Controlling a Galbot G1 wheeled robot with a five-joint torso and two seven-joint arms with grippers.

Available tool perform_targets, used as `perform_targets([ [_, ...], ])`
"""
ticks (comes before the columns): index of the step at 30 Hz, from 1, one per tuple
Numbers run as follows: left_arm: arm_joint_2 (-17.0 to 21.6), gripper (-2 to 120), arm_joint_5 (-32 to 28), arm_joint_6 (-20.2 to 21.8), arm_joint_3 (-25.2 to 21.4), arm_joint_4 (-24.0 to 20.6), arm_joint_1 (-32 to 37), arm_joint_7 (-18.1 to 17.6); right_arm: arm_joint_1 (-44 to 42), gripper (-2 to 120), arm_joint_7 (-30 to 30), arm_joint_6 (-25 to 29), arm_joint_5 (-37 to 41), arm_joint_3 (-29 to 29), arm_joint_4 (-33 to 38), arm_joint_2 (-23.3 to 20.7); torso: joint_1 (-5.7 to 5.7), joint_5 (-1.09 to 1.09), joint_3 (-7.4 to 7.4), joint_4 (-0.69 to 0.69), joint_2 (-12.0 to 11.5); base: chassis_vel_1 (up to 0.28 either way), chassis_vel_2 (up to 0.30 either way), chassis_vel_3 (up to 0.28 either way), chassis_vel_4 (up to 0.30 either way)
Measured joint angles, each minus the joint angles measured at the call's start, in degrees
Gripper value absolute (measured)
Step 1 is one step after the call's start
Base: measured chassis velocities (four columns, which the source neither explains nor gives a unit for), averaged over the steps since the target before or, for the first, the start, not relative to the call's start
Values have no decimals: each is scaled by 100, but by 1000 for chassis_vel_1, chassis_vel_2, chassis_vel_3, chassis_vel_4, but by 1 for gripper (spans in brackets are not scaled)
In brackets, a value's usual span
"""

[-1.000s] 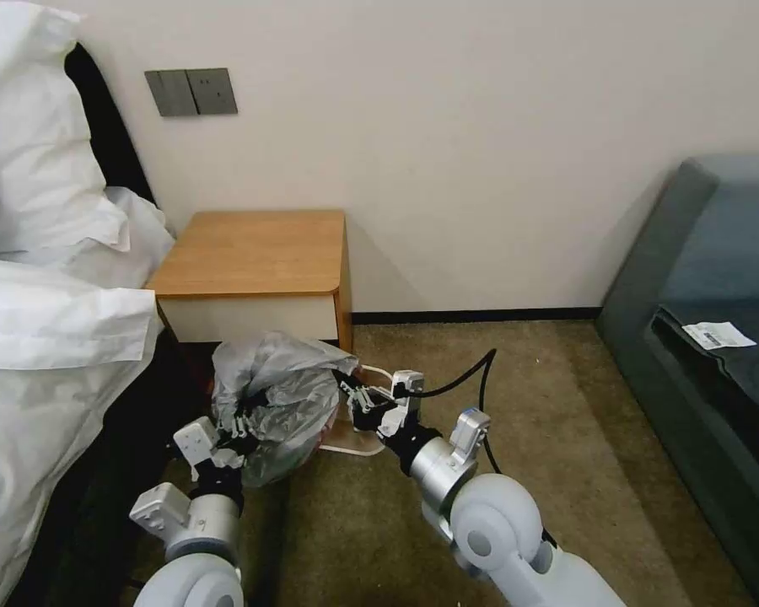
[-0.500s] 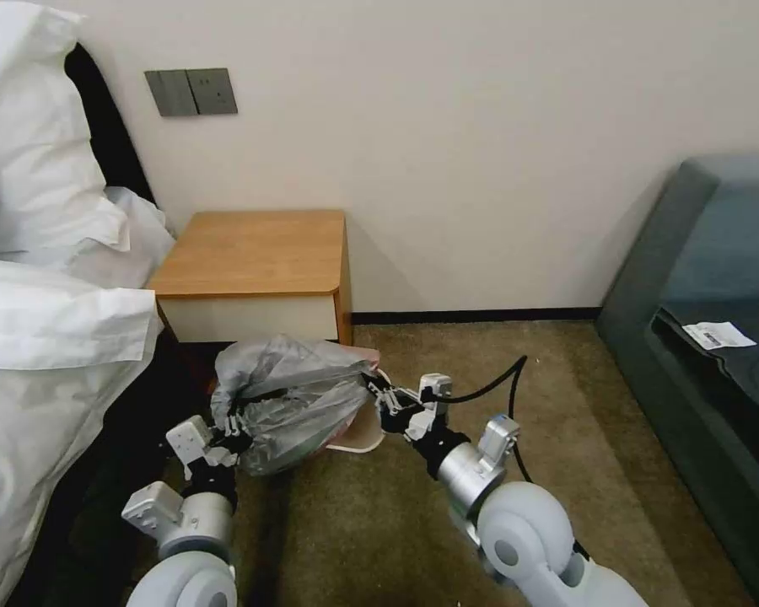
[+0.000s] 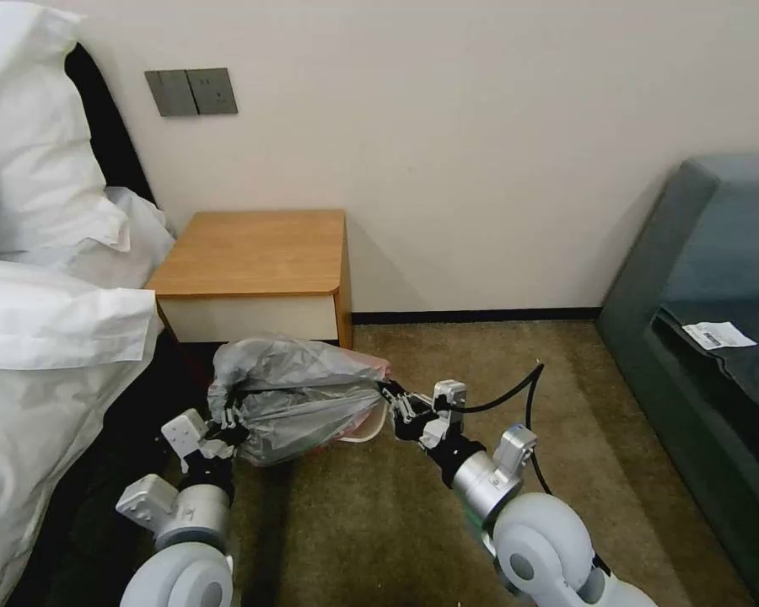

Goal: Pick up the garbage bag from the table and place it over the trash can.

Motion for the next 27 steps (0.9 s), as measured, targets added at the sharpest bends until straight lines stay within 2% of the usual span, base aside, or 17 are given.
perform_targets([
  [11, 24, 9, -138, 9, -66, 132, -93, -67, -218, 0, -54, 83, -211, 211, 66, -19, 0, -1, 0, 0, 0, 0, 0, 0, 0],
  [13, 33, 9, -146, 9, -75, 135, -91, -76, -242, 9, -65, 103, -245, 236, 54, -20, 0, 0, 0, 0, 0, 0, 0, 0, 0],
  [14, 33, 9, -146, 9, -75, 135, -91, -76, -242, 9, -65, 103, -245, 236, 54, -20, 0, 0, 0, 0, 0, 0, 0, 0, 0],
  [17, 18, 9, -157, 9, -76, 135, -90, -77, -268, 24, -124, 106, -339, 256, 29, -19, 0, 0, 0, 0, 0, 0, 0, 0, 0],
  [18, 18, 9, -157, 9, -76, 135, -90, -77, -268, 24, -124, 106, -339, 256, 29, -19, 0, 0, 0, 0, 0, 0, 0, 0, 0],
  [22, 27, 9, -209, 9, -96, 135, -96, -77, -421, 42, -315, 155, -498, 386, 61, -56, 0, 0, 0, 0, 0, 0, 0, 0, 0],
  [24, 33, 9, -220, 9, -101, 137, -96, -77, -469, 45, -365, 175, -518, 425, 95, -63, 0, 1, 0, 0, 0, 0, 0, 0, 0],
  [26, 55, 9, -249, 9, -107, 147, -96, -77, -648, 57, -469, 233, -544, 530, 244, -102, 0, 1, 0, 0, 0, 0, 0, 0, 0],
  [27, 55, 9, -249, 9, -107, 147, -96, -77, -648, 57, -469, 233, -544, 530, 244, -102, 0, 1, 0, 0, 0, 0, 0, 0, 0],
])
